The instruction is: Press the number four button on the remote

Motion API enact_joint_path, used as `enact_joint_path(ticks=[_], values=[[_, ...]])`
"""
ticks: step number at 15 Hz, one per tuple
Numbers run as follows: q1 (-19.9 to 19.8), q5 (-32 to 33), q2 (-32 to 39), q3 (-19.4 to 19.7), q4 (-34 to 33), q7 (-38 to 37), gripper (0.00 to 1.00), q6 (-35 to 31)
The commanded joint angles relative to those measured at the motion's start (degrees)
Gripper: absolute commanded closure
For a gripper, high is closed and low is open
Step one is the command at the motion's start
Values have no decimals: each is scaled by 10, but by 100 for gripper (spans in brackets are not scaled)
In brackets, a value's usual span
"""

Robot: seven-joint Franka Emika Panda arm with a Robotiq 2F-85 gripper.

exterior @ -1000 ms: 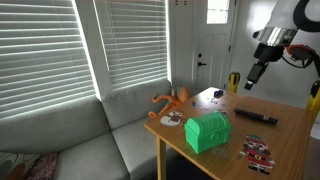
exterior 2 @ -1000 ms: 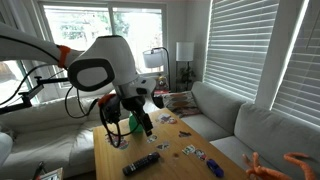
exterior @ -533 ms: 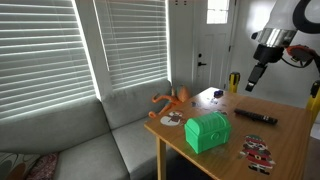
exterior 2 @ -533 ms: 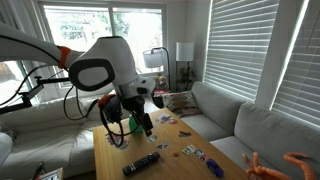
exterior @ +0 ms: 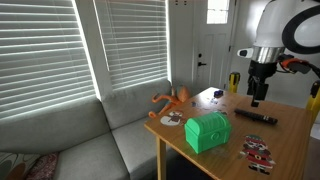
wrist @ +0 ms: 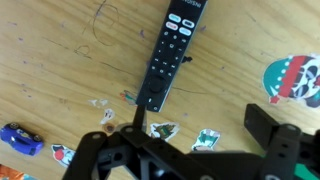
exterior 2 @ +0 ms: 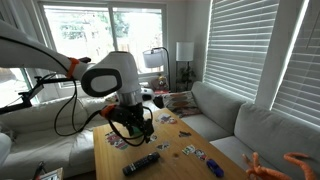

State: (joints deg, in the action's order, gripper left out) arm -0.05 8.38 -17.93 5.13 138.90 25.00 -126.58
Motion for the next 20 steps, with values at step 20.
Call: enact_joint_path(ticks=[20], values=[[39, -66, -22, 62, 67, 489, 0, -50]])
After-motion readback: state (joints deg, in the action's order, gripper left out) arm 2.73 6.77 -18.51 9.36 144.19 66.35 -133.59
